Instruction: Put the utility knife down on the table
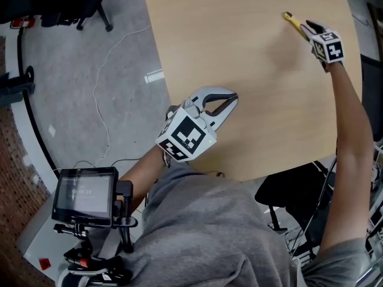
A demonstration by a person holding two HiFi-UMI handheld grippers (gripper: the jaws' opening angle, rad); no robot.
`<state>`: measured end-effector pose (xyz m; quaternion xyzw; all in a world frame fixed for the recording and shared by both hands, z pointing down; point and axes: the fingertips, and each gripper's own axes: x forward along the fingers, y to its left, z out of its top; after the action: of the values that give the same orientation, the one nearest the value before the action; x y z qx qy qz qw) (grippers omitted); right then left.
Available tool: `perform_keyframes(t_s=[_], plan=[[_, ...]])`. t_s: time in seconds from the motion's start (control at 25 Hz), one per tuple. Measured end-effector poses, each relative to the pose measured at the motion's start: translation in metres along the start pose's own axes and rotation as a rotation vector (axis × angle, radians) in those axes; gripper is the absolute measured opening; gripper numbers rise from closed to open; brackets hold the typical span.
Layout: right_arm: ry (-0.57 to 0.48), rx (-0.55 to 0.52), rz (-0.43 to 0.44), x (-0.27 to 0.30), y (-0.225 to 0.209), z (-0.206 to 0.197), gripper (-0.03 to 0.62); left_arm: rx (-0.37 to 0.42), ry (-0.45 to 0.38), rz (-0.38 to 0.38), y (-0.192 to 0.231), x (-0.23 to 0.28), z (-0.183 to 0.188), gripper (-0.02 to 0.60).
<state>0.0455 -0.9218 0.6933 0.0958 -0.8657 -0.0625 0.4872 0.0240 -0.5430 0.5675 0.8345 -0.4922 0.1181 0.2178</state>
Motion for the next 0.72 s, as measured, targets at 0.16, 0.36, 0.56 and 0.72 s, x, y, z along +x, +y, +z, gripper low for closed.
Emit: perform_keyframes(t_s=[0.16,0.36,0.56,0.72], plan=[[-0.109,0.153,-0.056,-0.090,0.015,0.016,0.118,0.035,-0.010,-0.031,-0.048,-0.037,0.032,0.006],[-0.353,0.408,-0.061,-0.126,0.030,0.037,0.118,0.105,-0.018,-0.048,-0.051,-0.045,0.034,0.006],[-0.688,0.652,-0.046,-0.188,0.058,0.062,0.118,0.131,-0.008,-0.029,-0.043,-0.052,0.025,0.006],[-0.892,0.697,-0.032,-0.250,0.093,0.067,0.063,0.135,0.007,0.000,-0.032,-0.052,0.025,0.006]])
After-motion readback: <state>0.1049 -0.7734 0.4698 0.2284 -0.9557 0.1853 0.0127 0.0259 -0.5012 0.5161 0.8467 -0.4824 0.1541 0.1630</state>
